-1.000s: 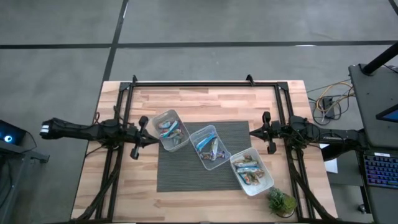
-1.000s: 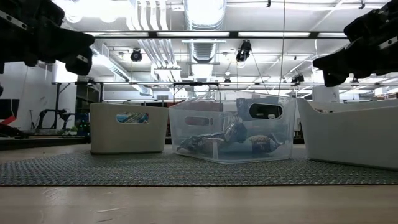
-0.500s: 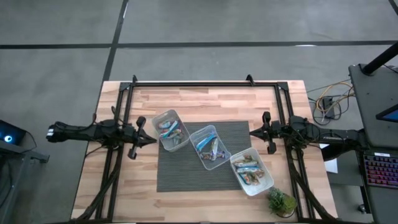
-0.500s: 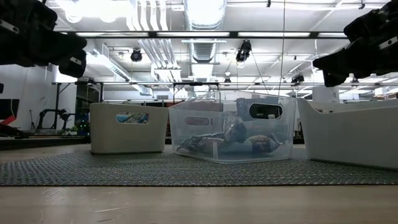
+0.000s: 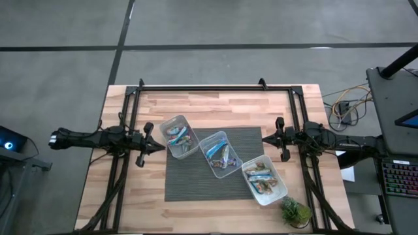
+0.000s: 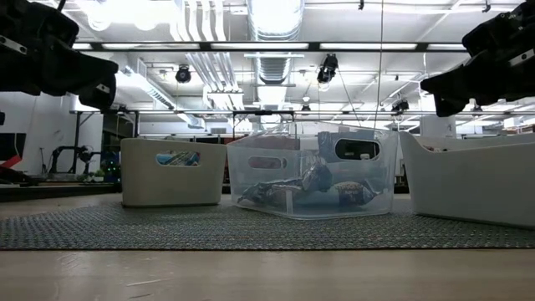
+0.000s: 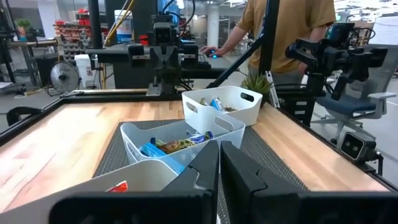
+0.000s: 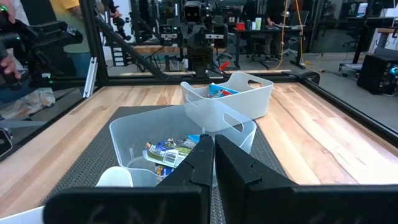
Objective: Pick and place Granola Bars by type
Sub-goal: Return to Home Position
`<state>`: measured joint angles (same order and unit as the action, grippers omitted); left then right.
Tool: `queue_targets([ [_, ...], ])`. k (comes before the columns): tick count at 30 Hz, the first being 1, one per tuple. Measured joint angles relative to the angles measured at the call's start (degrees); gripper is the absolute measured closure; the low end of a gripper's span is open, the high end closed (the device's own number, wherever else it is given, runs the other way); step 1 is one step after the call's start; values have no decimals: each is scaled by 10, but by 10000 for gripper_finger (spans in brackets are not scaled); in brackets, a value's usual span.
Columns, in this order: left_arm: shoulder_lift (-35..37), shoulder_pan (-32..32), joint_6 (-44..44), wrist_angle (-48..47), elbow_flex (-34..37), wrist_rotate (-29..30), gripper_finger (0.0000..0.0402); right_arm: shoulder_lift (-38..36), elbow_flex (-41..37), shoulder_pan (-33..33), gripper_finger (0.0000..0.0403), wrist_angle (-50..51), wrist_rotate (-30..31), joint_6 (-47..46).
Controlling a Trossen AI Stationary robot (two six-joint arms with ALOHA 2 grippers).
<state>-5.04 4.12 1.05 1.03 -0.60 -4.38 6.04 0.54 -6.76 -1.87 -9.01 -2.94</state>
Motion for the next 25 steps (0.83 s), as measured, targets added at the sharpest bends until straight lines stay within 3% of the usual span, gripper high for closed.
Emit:
queue_targets([
  [25,-2,0,-1,5,0,0,401,0,0,0,394,0,0,0],
])
